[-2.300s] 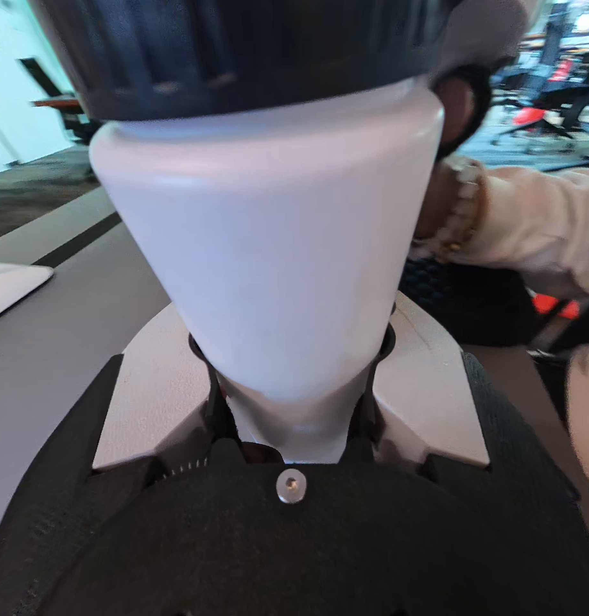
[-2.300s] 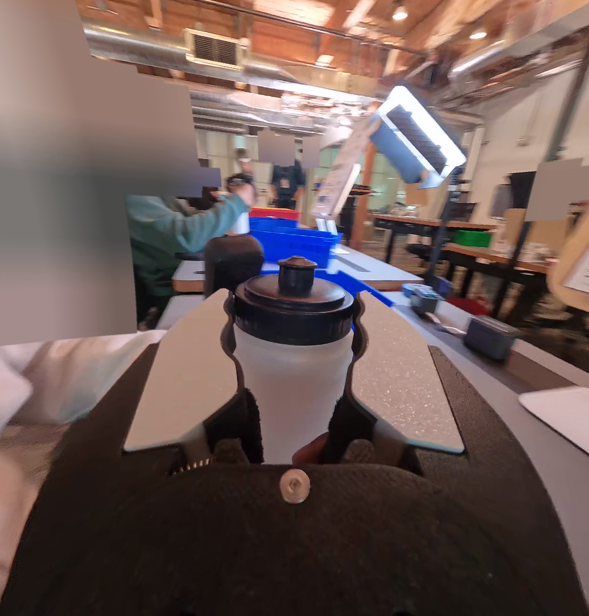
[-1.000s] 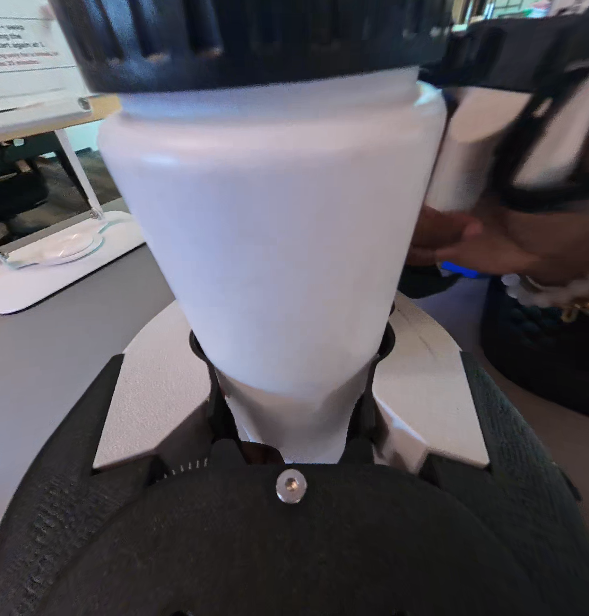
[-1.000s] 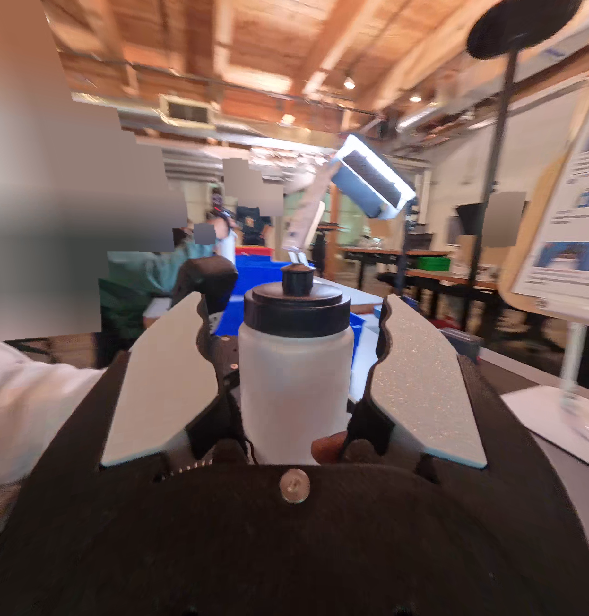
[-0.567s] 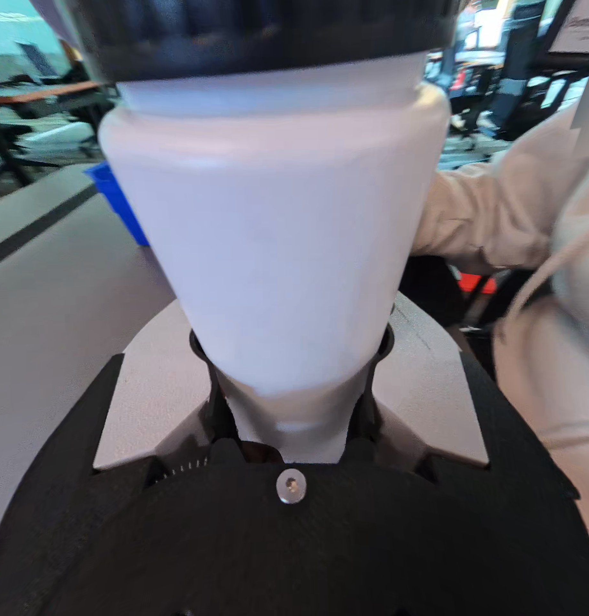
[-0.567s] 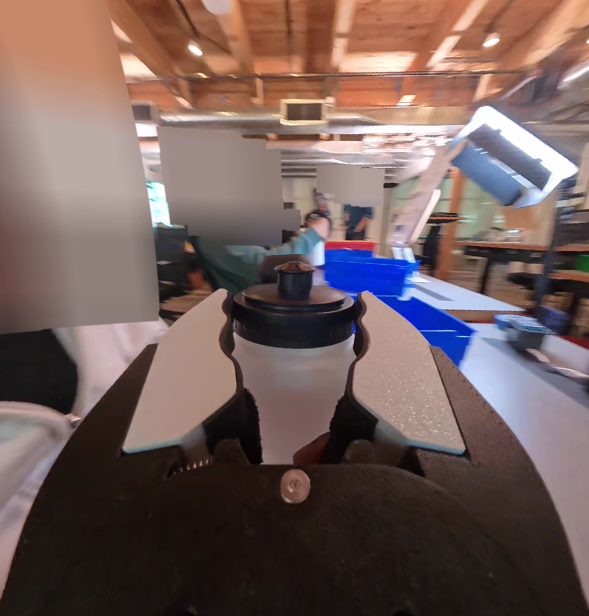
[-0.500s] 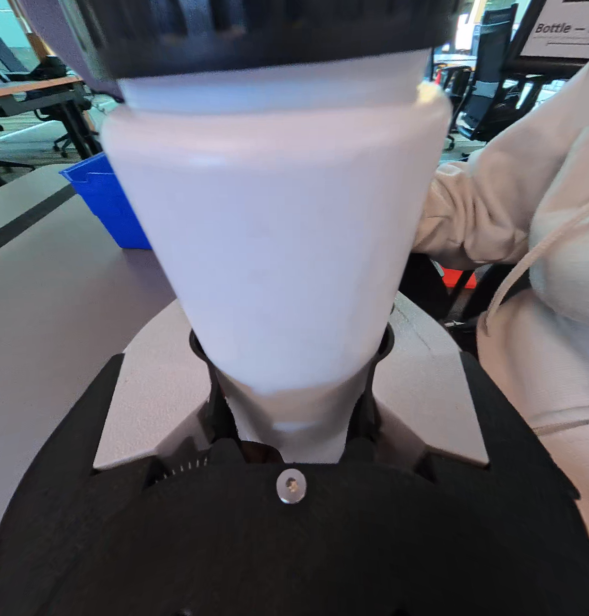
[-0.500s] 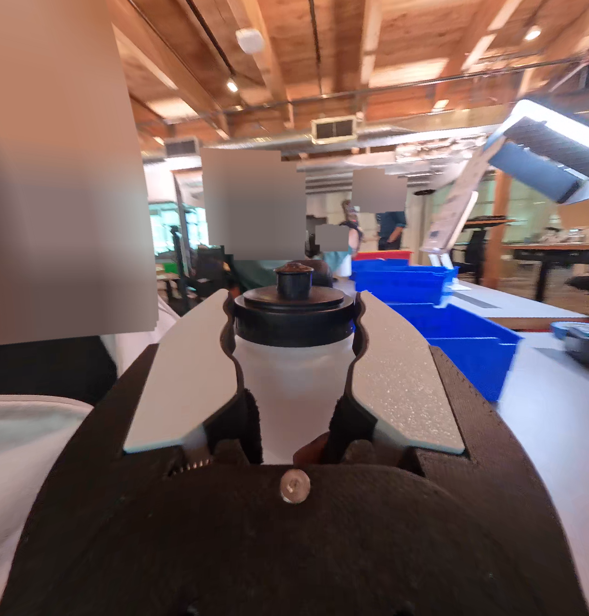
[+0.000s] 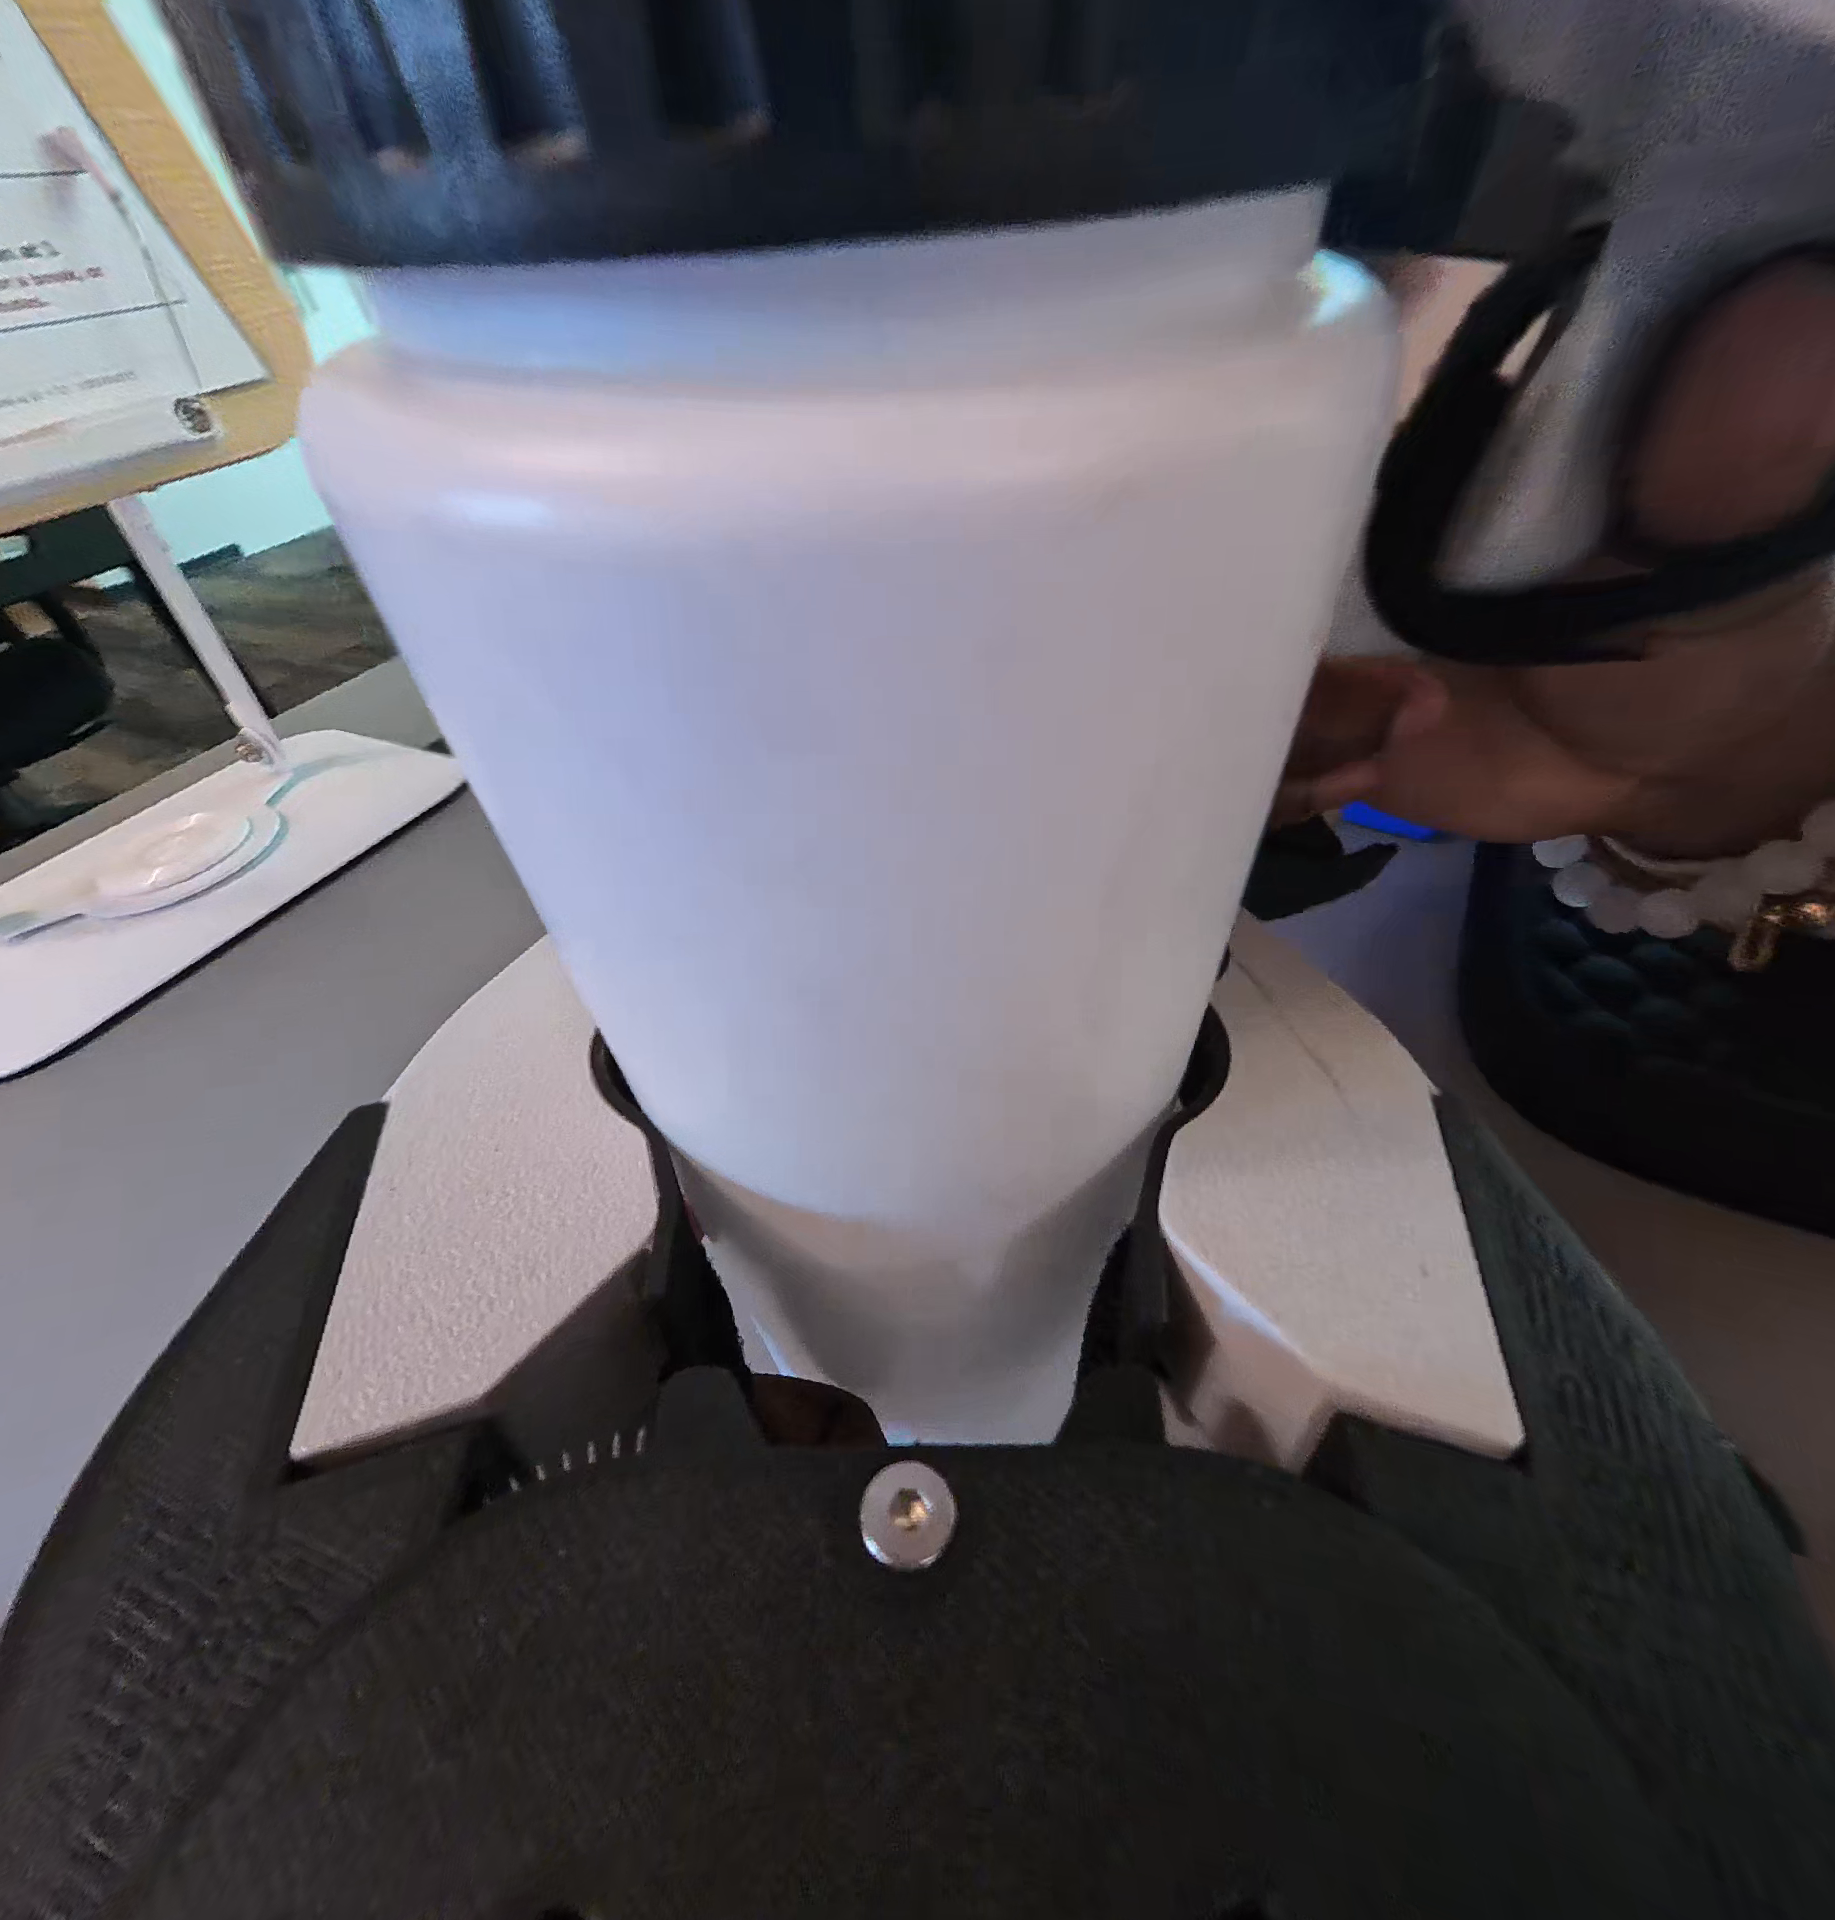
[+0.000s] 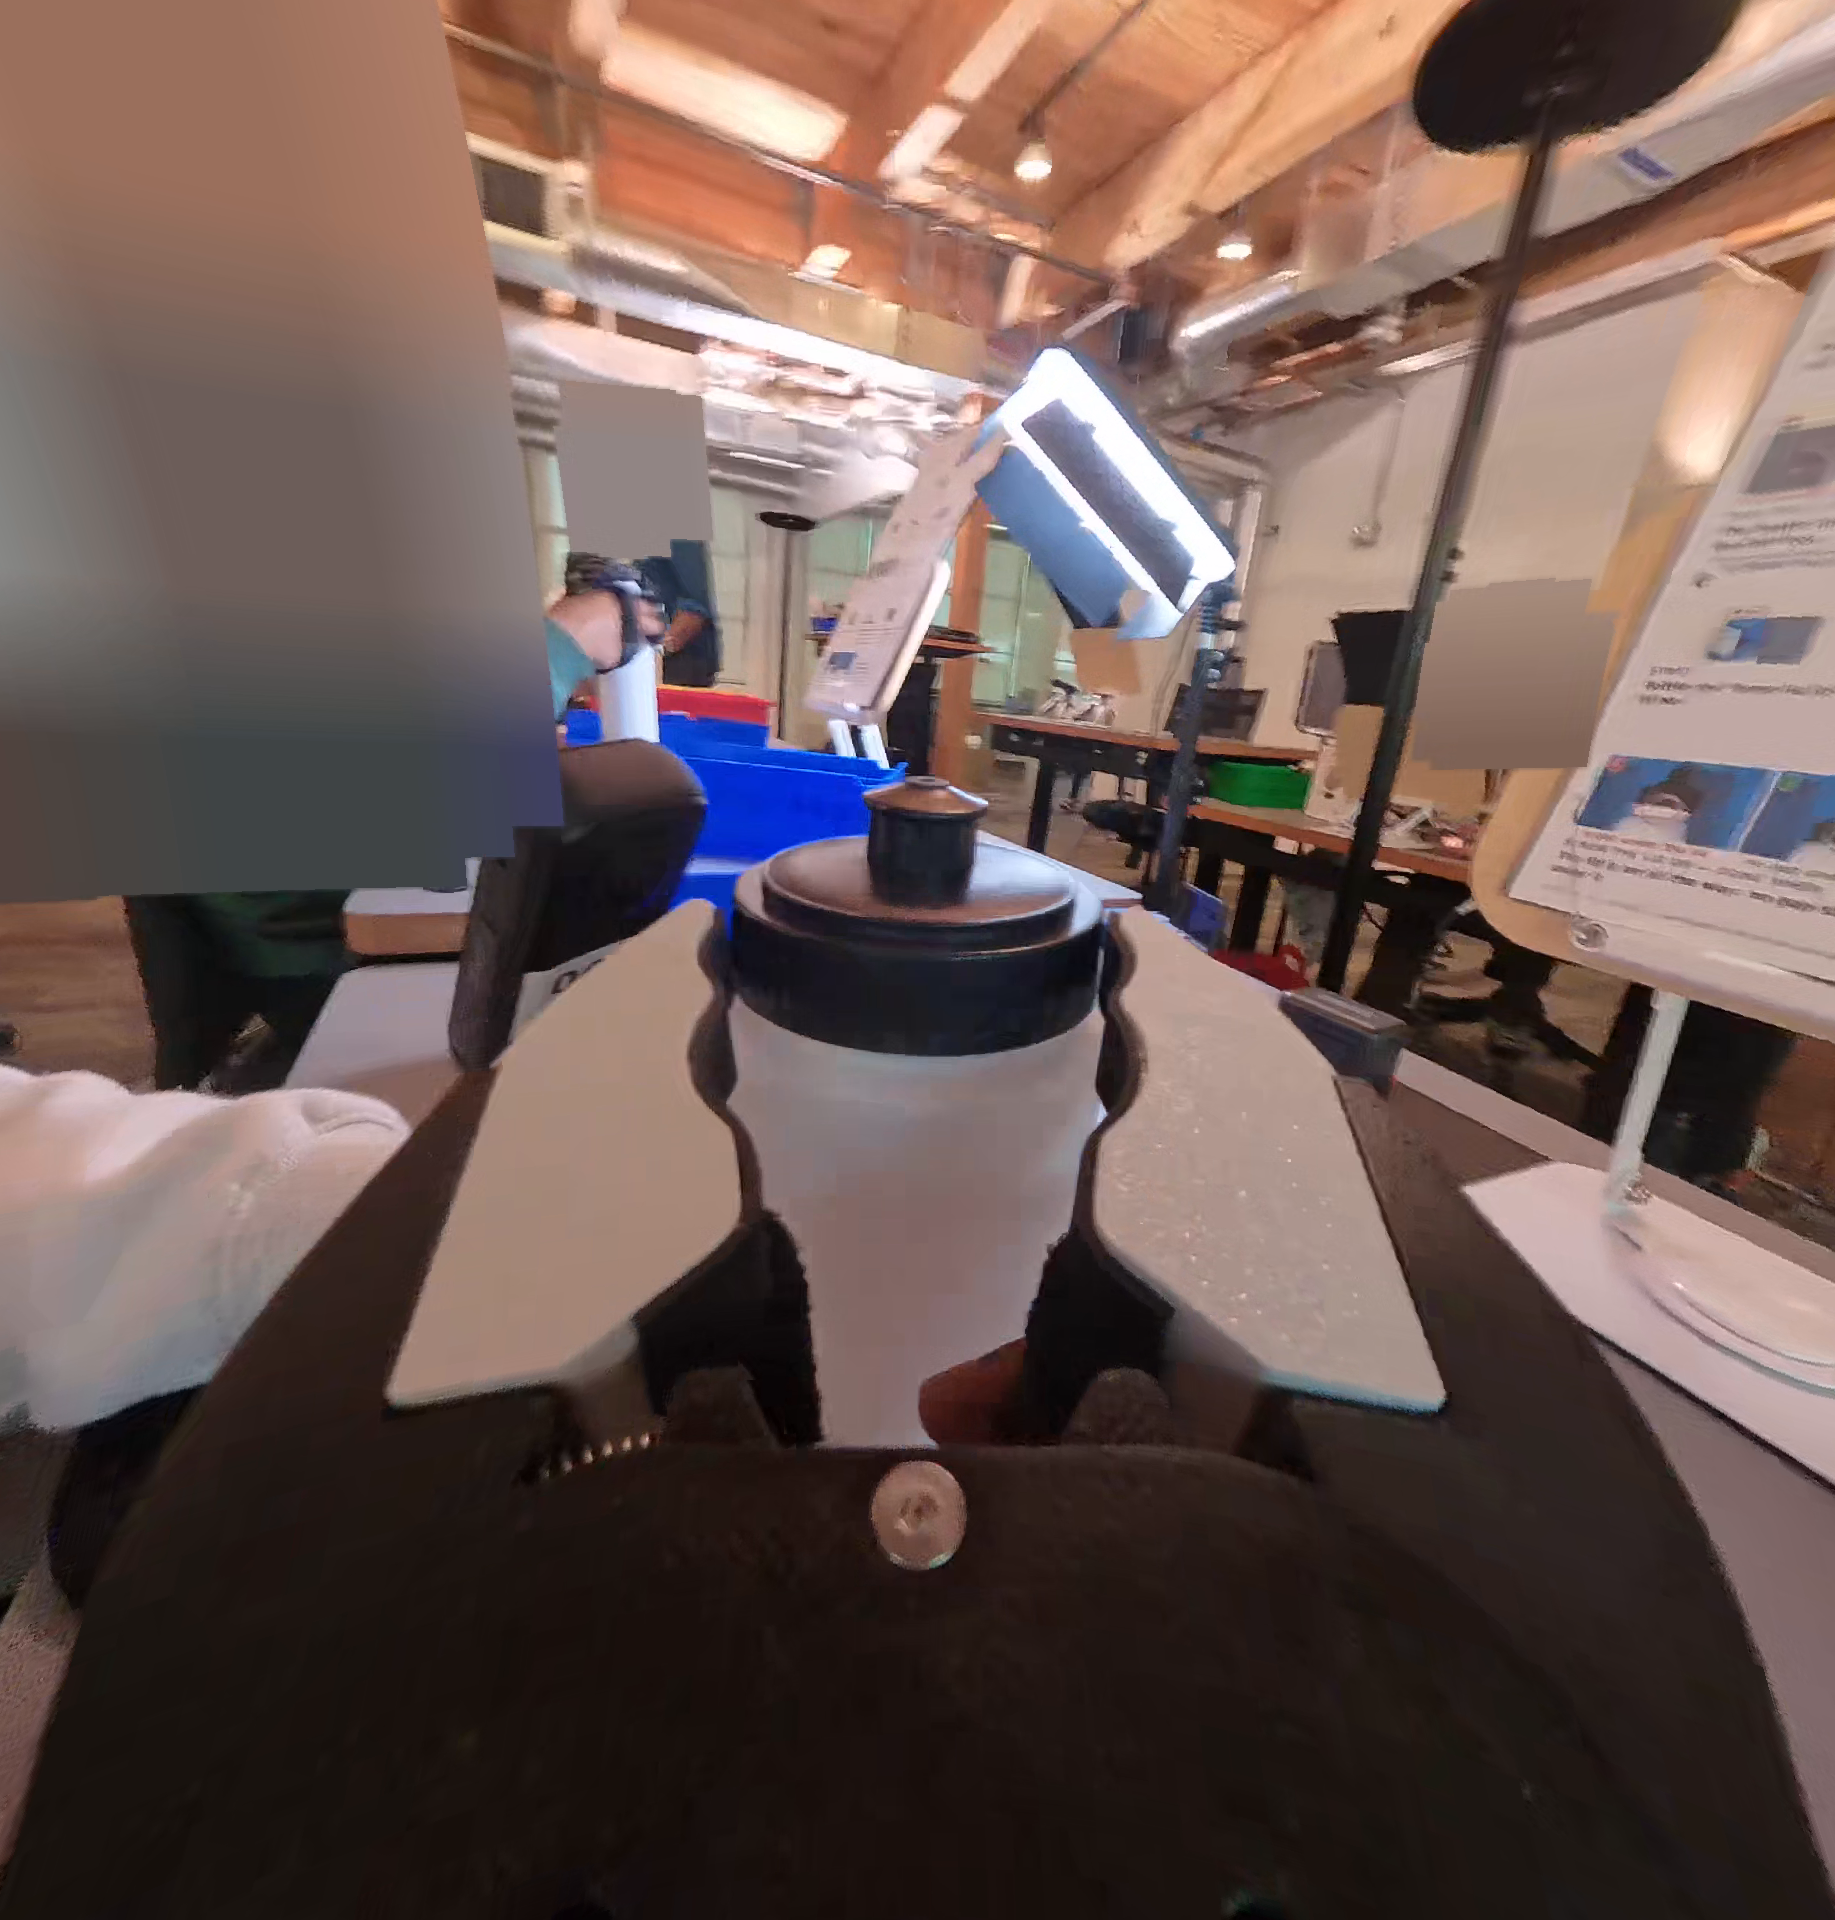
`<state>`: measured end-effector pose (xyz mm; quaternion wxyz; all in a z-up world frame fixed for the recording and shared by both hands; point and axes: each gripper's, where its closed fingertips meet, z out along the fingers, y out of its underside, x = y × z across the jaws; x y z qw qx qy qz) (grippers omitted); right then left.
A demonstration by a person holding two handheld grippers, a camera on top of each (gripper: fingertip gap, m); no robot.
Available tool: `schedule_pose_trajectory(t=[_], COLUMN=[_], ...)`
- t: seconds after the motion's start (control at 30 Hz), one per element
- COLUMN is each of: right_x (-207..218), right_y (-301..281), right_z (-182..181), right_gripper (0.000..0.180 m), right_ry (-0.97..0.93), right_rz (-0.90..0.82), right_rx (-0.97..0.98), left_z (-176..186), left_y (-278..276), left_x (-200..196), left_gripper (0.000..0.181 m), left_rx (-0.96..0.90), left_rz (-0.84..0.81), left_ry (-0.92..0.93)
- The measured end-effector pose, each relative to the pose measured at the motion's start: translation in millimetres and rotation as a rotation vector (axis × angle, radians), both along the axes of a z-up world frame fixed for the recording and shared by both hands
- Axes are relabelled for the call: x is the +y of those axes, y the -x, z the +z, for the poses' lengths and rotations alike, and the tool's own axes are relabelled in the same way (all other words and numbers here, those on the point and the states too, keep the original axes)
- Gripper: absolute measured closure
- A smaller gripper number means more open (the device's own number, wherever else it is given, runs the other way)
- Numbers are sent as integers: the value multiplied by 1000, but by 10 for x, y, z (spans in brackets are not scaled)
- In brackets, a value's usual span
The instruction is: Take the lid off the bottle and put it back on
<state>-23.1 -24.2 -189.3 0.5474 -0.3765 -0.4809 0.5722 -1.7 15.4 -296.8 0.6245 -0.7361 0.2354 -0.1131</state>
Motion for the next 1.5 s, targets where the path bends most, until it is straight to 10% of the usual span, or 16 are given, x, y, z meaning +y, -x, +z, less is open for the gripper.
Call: schedule_pose_trajectory(t=[0.4,0.6,0.83,1.2,1.5], right_x=[-524,-155,-167,-774,27], right_y=[-415,-236,-76,-494,-216], right_z=[129,204,74,123,225], right_gripper=[112,77,103,104,74], right_ry=[150,184,-103,93,92], right_rz=[719,408,64,802,158], right_rx=[73,164,70,45,182], left_z=[94,79,10,-20,184], left_y=[-672,-245,20,-773,142], left_x=[-781,-249,-20,-993,-16], left_gripper=[80,80,80,80,80], left_rx=[-102,15,225,-54,-13], left_rz=[-694,-241,58,-814,72], left_ry=[65,-18,-75,162,-62])
